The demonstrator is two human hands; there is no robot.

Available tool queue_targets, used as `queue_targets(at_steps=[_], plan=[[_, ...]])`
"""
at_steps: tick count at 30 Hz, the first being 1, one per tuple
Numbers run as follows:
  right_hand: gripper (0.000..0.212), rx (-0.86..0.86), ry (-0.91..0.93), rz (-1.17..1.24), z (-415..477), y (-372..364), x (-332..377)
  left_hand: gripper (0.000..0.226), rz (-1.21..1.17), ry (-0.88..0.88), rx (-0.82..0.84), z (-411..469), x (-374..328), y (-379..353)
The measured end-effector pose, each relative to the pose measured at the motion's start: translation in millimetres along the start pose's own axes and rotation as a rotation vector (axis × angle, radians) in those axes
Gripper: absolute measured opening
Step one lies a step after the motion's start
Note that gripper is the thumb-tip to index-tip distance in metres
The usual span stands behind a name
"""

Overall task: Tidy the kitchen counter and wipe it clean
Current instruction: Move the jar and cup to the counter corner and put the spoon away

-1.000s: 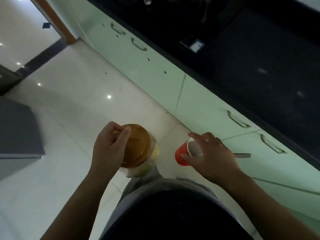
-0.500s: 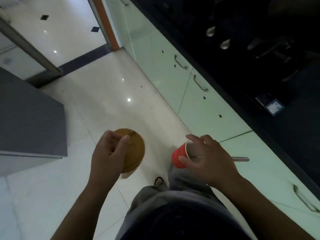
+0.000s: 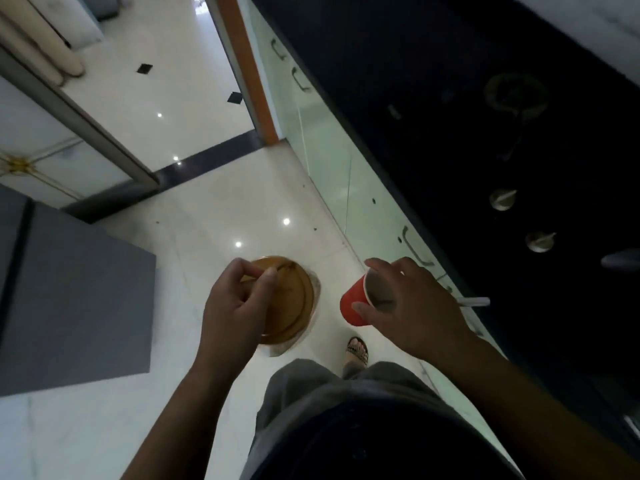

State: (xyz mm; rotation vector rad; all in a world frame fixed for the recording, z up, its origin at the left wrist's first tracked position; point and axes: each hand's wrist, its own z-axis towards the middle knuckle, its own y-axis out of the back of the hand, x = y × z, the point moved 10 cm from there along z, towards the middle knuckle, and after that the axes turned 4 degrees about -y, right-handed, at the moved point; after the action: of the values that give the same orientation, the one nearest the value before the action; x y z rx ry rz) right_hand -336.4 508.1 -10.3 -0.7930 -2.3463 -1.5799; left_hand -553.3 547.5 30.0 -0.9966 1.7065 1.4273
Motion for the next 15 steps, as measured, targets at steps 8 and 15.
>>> queue_targets(at_steps=[8, 15], plan=[[0.071, -0.081, -0.058, 0.036, 126.6, 70.8, 13.9, 0.016, -0.005, -0.104, -0.017, 167.1, -73.6, -6.1], [0.072, -0.204, -0.197, 0.102, 251.1, 127.9, 34.0, 0.011, 0.038, -0.154, 0.179, 331.7, -113.2, -30.7]])
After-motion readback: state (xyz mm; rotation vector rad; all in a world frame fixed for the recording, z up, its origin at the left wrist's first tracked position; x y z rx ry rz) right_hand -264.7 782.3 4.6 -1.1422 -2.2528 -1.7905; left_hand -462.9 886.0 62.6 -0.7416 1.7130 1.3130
